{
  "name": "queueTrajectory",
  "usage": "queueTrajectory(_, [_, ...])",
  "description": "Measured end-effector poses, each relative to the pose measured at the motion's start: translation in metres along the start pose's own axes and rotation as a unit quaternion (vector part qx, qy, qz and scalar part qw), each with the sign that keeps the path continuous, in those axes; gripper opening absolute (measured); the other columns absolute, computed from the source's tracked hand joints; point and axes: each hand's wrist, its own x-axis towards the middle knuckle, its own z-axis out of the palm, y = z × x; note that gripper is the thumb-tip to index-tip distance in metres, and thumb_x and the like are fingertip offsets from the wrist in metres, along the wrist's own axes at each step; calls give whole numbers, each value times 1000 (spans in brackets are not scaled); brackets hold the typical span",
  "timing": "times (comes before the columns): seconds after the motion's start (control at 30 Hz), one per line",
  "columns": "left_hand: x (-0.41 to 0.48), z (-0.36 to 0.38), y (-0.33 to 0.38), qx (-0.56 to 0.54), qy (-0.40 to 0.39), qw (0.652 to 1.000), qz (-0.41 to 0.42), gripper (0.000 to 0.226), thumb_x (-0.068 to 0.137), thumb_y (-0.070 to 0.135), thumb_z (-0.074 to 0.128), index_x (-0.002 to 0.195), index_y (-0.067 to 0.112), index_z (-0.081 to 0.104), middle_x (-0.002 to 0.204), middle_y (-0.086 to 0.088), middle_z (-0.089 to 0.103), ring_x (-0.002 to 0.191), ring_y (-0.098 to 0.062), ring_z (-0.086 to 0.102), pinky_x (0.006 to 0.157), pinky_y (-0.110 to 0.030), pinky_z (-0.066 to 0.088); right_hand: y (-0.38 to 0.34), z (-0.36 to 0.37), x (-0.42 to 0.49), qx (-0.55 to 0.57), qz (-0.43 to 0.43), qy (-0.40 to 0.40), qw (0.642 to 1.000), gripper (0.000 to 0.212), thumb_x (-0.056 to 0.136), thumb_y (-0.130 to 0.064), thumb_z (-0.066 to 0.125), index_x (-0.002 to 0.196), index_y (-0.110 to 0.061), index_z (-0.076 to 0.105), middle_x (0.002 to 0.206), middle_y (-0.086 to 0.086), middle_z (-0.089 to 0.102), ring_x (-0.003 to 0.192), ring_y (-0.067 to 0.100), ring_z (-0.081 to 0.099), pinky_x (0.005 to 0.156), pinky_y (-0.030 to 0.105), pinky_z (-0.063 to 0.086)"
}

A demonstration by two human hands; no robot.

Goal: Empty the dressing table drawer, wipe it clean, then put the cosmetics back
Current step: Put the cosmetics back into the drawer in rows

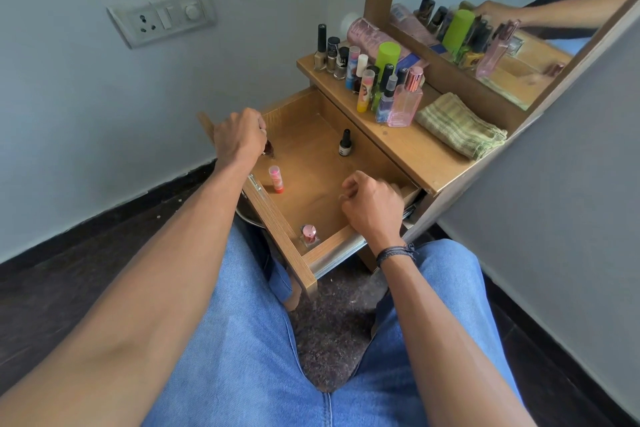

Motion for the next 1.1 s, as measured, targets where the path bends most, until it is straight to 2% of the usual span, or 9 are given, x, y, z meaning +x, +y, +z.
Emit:
queueTrajectory(0.07, [0, -1, 0, 17, -2, 1000, 3, 12, 98, 19, 66, 105, 18, 77, 109, -10, 76, 99, -33, 72, 82, -41, 59, 0, 0, 0, -2, -3, -1, 1000, 15, 84, -26, 67, 99, -29, 70, 87, -8, 75, 89, 19, 67, 86, 32, 43])
queueTrajectory(0.2, [0, -3, 3, 23, -2, 1000, -6, 15, 99, 21, 66, 105, 11, 75, 106, -12, 76, 95, -32, 73, 76, -40, 60, -1, -1, -2, 0, -7, 2, 1000, 15, 84, -25, 67, 98, -28, 71, 86, -7, 75, 88, 20, 67, 85, 33, 44])
queueTrajectory(0.37, [0, -4, 6, 60, -6, 998, -11, 19, 100, 21, 64, 110, 8, 72, 108, -17, 74, 98, -36, 71, 78, -43, 60, -2, -3, -3, 6, -8, 13, 1000, 16, 83, -24, 66, 97, -28, 72, 84, -6, 75, 86, 20, 66, 84, 33, 43])
queueTrajectory(0.63, [2, -10, 4, 101, -7, 994, 36, 19, 99, 17, 64, 106, 0, 69, 102, -22, 72, 92, -39, 71, 74, -47, 63, -2, -3, -5, 15, -11, 24, 1000, 13, 80, -22, 69, 91, -28, 73, 77, -5, 73, 81, 20, 66, 82, 34, 46])
queueTrajectory(0.97, [0, -8, 5, 105, 3, 994, 26, 8, 94, 5, 68, 93, -2, 72, 94, -24, 73, 88, -41, 71, 67, -42, 58, -4, -2, -7, 7, -11, 38, 999, 14, 77, -18, 69, 87, -28, 73, 74, -7, 72, 79, 19, 67, 80, 32, 45])
queueTrajectory(1.1, [-1, -6, 4, 64, 15, 998, 5, 15, 96, 13, 68, 93, -1, 73, 92, -22, 74, 87, -39, 72, 68, -43, 60, -3, -11, -7, 64, -31, 17, 997, 11, 84, -19, 69, 90, -29, 71, 83, -12, 73, 81, 11, 67, 81, 33, 55])
